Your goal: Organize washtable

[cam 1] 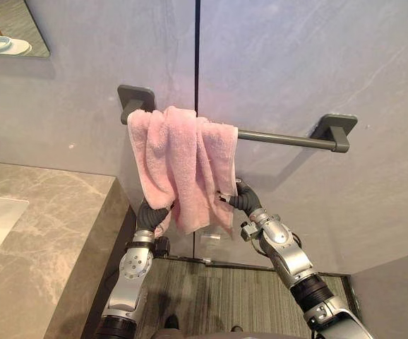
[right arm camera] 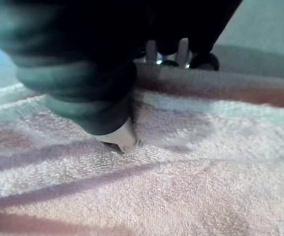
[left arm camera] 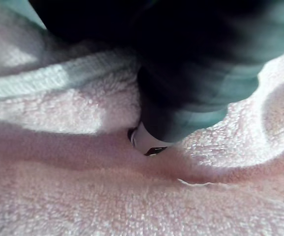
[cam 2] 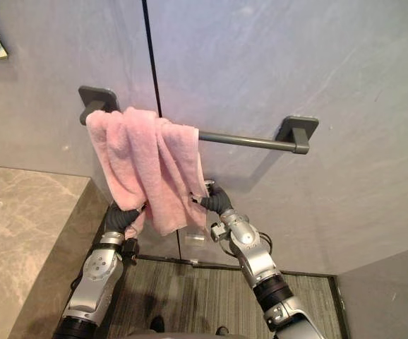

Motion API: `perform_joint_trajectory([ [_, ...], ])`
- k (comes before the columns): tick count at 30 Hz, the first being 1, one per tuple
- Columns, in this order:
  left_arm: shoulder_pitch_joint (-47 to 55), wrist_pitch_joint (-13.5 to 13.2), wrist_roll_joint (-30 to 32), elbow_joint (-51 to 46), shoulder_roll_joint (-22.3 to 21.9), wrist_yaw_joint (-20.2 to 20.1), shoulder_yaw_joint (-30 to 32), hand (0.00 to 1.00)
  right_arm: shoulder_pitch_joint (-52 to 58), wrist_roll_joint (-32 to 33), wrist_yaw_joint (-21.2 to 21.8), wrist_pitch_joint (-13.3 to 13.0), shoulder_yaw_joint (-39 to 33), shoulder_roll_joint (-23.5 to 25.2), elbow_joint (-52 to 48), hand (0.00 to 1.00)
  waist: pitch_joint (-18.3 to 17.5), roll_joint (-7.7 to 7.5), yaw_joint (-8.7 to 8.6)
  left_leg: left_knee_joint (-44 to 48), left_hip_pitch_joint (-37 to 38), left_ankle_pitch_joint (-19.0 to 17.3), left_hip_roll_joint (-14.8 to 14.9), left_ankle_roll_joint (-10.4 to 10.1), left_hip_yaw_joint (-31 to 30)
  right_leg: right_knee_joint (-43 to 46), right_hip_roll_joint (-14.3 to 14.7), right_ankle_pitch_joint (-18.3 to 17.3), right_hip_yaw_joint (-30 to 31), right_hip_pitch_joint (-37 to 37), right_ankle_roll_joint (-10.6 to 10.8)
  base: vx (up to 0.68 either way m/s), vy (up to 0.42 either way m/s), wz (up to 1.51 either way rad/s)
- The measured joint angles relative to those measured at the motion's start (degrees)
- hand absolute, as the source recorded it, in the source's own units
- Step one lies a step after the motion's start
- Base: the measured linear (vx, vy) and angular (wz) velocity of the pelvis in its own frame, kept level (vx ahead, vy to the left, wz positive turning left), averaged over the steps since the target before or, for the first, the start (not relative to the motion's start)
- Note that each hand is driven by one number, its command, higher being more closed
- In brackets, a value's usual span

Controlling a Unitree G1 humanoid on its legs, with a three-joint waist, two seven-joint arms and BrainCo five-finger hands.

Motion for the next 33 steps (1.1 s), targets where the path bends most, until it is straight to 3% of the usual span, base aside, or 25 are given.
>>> perform_joint_trajectory([
  [11,0.0,0.0,0.0,0.0,-1.0,-0.1,0.0,1.0,1.1,-0.6,0.1,-0.3,-0.4,0.0,0.0,1.0,0.0,0.9,-0.04,0.0,0.2,0.0,0.0,0.0,-0.2,-0.2,0.0,0.0,-0.3,0.4,0.0,0.0,0.0,0.01],
  [20,1.1,0.0,0.1,-0.3,-1.2,-0.1,0.8,1.0,5.3,-2.7,-0.5,-0.6,-7.5,0.7,-3.4,1.0,0.0,1.04,-0.13,-0.2,0.5,0.0,-0.1,0.0,-0.2,-0.2,-0.1,0.0,-0.3,0.6,0.0,0.0,0.0,0.0],
  [27,2.8,-0.1,0.1,-3.6,-3.9,-1.1,4.7,1.0,8.8,-2.7,-1.5,-0.6,-14.1,1.1,-8.2,1.0,0.0,1.24,-0.4,-1.1,1.3,0.1,-0.3,-0.1,-0.2,-0.3,-0.2,-0.1,-0.3,0.9,0.2,0.0,0.0,0.0],
  [33,3.4,-0.1,0.5,-5.4,-5.7,-1.9,4.7,1.0,11.4,-2.6,-1.5,-0.8,-17.9,3.4,-11.9,1.0,0.0,1.35,-1.67,-1.2,1.9,0.0,-0.4,-0.1,-0.2,-0.6,-0.3,-0.2,-0.4,1.6,0.3,0.0,0.0,0.0],
])
